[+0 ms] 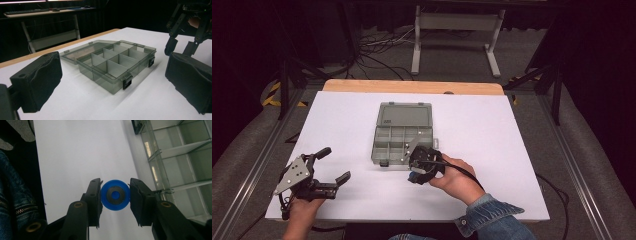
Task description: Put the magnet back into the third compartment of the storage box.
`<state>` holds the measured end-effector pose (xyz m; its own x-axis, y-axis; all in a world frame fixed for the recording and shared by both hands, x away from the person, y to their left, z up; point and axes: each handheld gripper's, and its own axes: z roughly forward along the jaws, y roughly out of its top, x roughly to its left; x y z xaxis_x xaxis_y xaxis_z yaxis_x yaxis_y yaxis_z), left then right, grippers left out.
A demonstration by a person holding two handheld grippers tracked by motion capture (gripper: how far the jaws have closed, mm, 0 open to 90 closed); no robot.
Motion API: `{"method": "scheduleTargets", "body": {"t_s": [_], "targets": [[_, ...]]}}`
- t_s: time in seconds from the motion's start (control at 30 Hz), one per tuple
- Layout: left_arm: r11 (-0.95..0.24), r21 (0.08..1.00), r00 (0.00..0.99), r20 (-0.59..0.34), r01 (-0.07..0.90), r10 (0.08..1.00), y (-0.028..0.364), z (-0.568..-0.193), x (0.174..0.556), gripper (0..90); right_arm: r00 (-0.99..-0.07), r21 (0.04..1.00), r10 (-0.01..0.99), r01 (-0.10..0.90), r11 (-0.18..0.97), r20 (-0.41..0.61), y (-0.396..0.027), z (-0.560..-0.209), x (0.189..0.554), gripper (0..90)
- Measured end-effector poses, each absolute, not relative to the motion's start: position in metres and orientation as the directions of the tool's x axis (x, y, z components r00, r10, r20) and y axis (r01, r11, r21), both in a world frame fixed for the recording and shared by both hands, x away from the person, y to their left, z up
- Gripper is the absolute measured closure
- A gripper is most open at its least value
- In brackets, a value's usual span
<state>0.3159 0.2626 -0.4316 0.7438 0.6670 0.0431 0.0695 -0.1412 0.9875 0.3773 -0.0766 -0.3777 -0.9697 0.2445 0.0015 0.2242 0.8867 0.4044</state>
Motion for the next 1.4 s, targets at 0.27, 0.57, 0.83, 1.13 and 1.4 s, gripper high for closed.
{"method": "scheduleTargets", "body": {"t_s": [0.27, 0.57, 0.83, 1.13, 1.4], "targets": [[-0.141, 0.988, 0.744, 0.044, 0.068, 0.666, 0.263, -0.431, 0.316, 1.6, -0.965, 0.423, 0.262, 0.236, 0.875, -0.002, -0.077, -0.369, 0.387, 62.4], [-0.142, 0.988, 0.742, 0.045, 0.068, 0.669, 0.264, -0.431, 0.316, 1.6, -0.958, 0.443, 0.286, 0.245, 0.863, -0.027, -0.078, -0.359, 0.4, 62.4], [-0.141, 0.988, 0.741, 0.044, 0.068, 0.67, 0.264, -0.431, 0.316, 1.7, -0.944, 0.463, 0.328, 0.274, 0.843, -0.039, -0.08, -0.353, 0.416, 62.5], [-0.139, 0.988, 0.738, 0.043, 0.069, 0.673, 0.265, -0.431, 0.316, 1.7, -0.922, 0.507, 0.386, 0.317, 0.802, -0.033, -0.088, -0.347, 0.441, 62.5], [-0.14, 0.988, 0.739, 0.042, 0.071, 0.672, 0.265, -0.431, 0.317, 1.7, -0.904, 0.529, 0.426, 0.348, 0.774, -0.027, -0.091, -0.347, 0.459, 62.4]]}}
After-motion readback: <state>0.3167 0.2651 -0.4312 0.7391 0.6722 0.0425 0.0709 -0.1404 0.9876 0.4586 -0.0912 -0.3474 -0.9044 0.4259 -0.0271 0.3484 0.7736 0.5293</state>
